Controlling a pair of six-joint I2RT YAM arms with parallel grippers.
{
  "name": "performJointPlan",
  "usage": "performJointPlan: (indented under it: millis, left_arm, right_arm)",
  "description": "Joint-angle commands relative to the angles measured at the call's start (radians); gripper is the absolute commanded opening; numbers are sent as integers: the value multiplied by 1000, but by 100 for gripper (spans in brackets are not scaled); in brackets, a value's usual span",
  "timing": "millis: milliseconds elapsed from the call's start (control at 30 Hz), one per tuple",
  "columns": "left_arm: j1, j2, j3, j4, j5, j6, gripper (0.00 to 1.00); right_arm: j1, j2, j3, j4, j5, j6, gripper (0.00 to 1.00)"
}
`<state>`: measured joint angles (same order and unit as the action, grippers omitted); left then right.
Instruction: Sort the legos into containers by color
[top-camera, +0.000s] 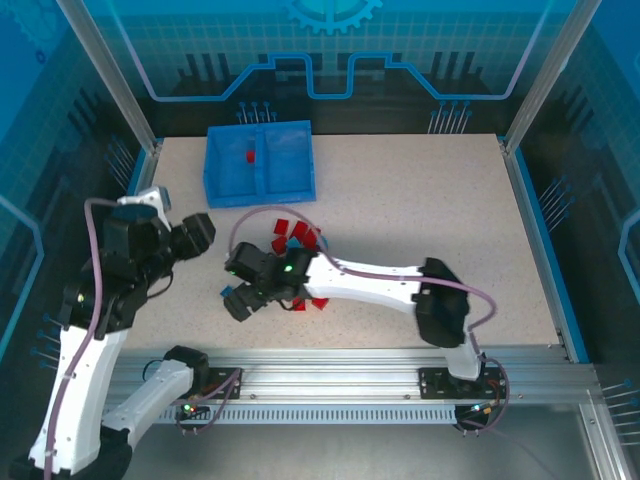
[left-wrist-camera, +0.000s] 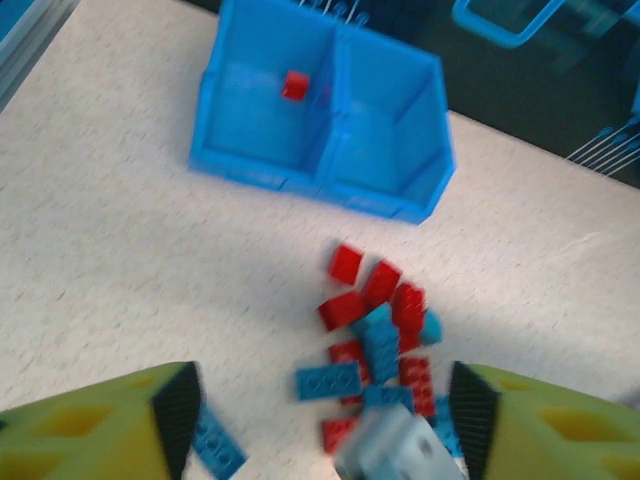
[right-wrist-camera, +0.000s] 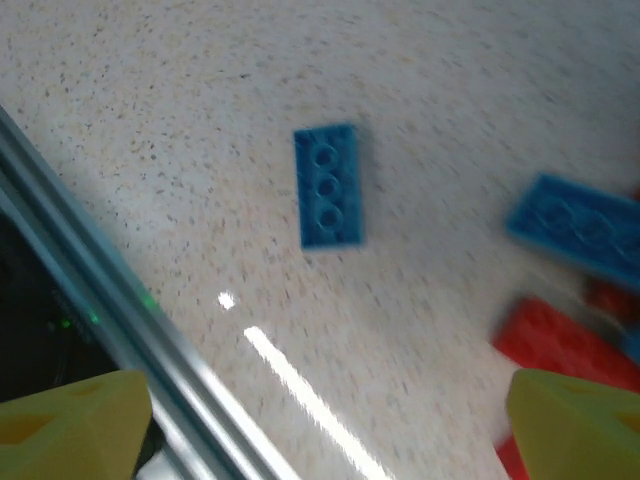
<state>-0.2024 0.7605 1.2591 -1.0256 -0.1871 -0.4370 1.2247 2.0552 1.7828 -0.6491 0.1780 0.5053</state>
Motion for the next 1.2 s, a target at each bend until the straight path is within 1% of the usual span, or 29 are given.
performJointPlan:
  millis: [0, 67, 167, 267, 333, 400, 433, 500, 533, 567, 633, 733, 800, 900, 1033, 1167]
  left_arm:
    - [-3, -56, -43, -76, 2, 19, 87]
    - [-4, -62, -58, -83, 13, 22, 99]
    - [-3, -58, -75, -87, 11, 32, 99]
    - [-3, -59, -94, -68, 11, 39, 99]
    - [-3, -58, -105, -49, 15, 42, 99]
    - [-3, -53, -115, -33, 16, 44, 99]
    - [-3, -51, -118, -29, 17, 45, 99]
    - [-2, -47, -124, -21, 14, 50, 99]
    - [-3, -45, -126, -16, 13, 53, 99]
    - [-2, -44, -130, -9, 11, 57, 99]
    - [-3, -46, -135, 3, 11, 70, 99]
    - [-3, -53, -146, 41, 12, 101, 99]
    - [-3, -60, -159, 75, 21, 124, 99]
    - [-3, -71, -191, 133, 45, 162, 99]
    - [-3, -76, -252, 205, 88, 202, 99]
    - [-3, -64, -308, 235, 149, 234, 99]
  right_arm:
    - [11, 130, 124, 1, 31, -60, 84]
    - [8, 208, 195, -12, 58, -70, 81]
    - [7, 322, 300, -44, 81, -105, 80]
    - [5, 410, 390, -84, 56, -124, 71]
    - [4, 459, 441, -115, 15, -131, 64]
    - [3, 500, 477, -158, 7, -127, 56]
    - [4, 507, 479, -165, 7, -125, 50]
    - [2, 497, 460, -166, 3, -120, 35]
    - [1, 482, 447, -162, 2, -118, 29]
    - [2, 461, 429, -159, 0, -118, 27]
    - [1, 397, 380, -148, 13, -116, 26]
    - [-9, 252, 266, -97, 40, -123, 25]
    - [-27, 146, 196, -62, 62, -132, 25]
    - [-70, 31, 139, -36, 106, -152, 26]
    - [-153, -38, 122, 9, 171, -204, 27]
    - [-265, 13, 197, 28, 209, -232, 26]
